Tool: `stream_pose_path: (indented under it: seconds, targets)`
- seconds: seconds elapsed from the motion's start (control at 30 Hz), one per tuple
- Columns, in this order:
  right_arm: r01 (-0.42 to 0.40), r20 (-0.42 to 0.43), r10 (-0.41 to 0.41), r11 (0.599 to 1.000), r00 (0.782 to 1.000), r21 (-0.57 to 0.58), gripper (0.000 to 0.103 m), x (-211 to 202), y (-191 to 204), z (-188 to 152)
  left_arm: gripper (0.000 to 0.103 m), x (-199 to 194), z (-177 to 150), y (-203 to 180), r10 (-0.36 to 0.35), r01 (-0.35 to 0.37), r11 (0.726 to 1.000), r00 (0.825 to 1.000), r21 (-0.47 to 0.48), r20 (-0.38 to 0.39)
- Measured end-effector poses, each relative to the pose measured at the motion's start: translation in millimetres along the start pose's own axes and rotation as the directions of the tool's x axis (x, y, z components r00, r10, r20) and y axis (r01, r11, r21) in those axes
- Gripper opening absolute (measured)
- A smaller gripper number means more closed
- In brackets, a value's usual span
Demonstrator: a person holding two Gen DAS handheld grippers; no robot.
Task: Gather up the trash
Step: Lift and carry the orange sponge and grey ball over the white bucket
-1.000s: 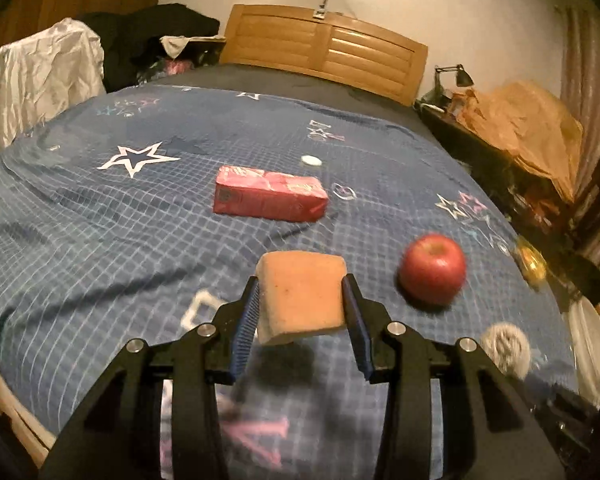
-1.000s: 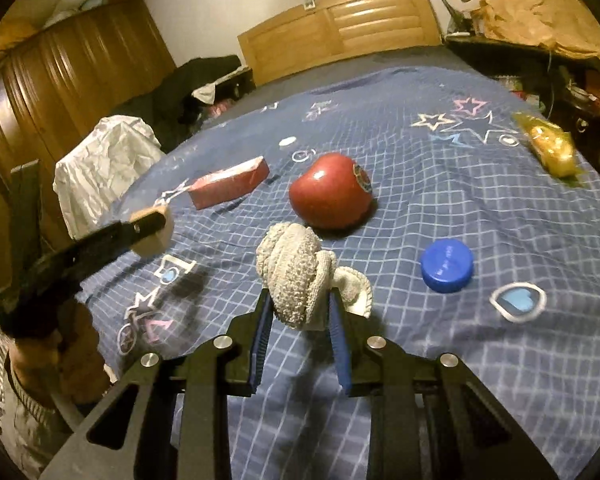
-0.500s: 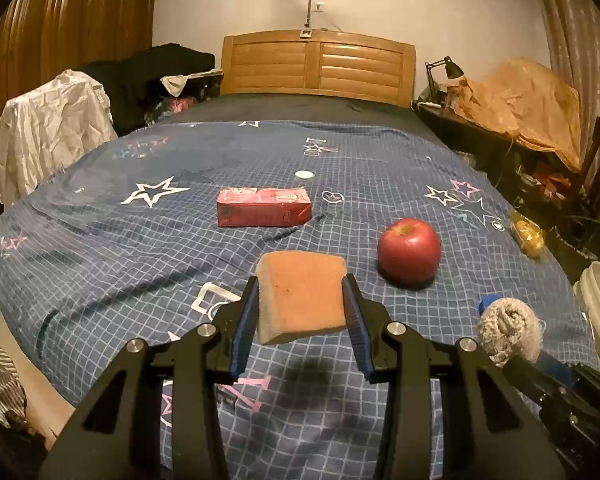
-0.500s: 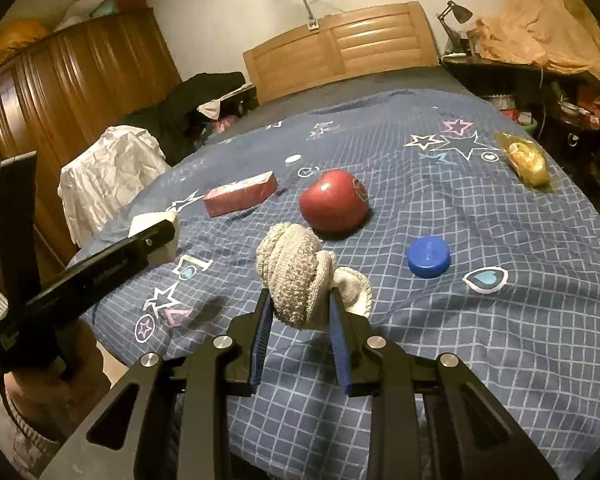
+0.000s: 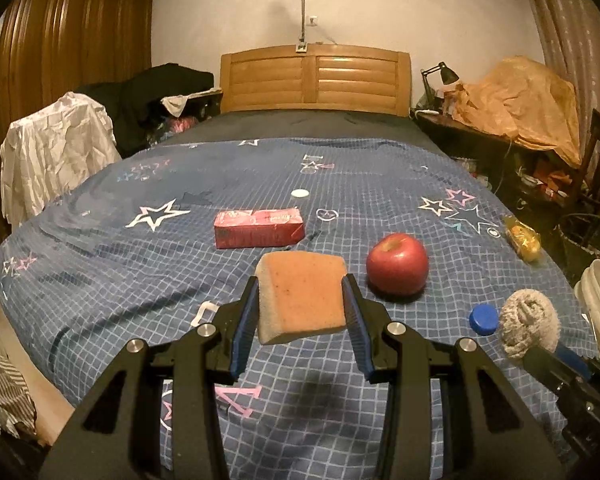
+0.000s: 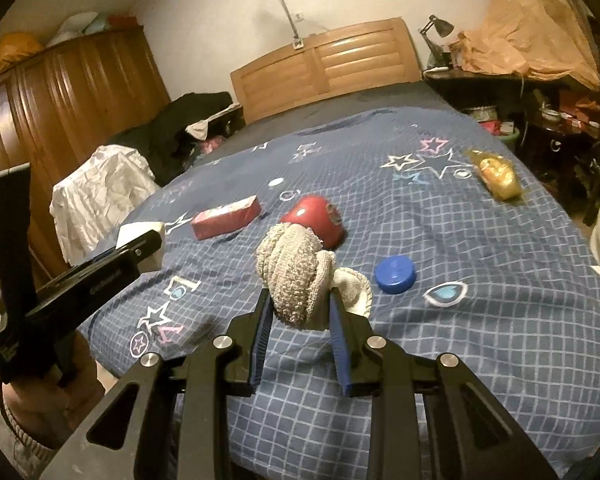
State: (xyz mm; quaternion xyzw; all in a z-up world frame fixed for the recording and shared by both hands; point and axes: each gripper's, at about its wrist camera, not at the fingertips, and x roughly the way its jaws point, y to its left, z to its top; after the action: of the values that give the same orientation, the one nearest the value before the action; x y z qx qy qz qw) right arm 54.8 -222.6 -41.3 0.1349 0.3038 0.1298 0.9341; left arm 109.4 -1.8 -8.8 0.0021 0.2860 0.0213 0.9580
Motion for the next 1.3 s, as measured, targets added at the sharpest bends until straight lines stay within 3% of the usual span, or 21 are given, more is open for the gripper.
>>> stream_pose_path:
  seconds: [0.33, 0.67, 0.97, 1.3]
  targets:
    - [0.034, 0.055, -0.036, 0.999, 0.998, 0.037, 0.03, -23.4, -19.1, 7.3, 0.04, -6.9, 5.0, -20.7, -0.009, 0.009, 0.999, 1.0, 0.035, 0.02]
    - [0.114, 0.13, -0.122, 0.991, 0.984, 0.072, 0.03, -59.8, -54.1, 21.9, 0.04, -24.3, 29.6, -82.6, -0.1, 0.09, 0.991, 0.991, 0.102, 0.09]
    - [0.214, 0.211, -0.24, 0.967, 0.947, 0.139, 0.03, -109.6, -109.9, 39.2, 0.04, -35.2, 46.6, -157.4, -0.207, 0.184, 0.967, 0.971, 0.178, 0.122]
    - [0.322, 0.266, -0.37, 0.924, 0.89, 0.207, 0.03, -164.1, -178.3, 46.2, 0.04, -35.7, 56.3, -233.8, -0.295, 0.258, 0.932, 0.948, 0.255, 0.121]
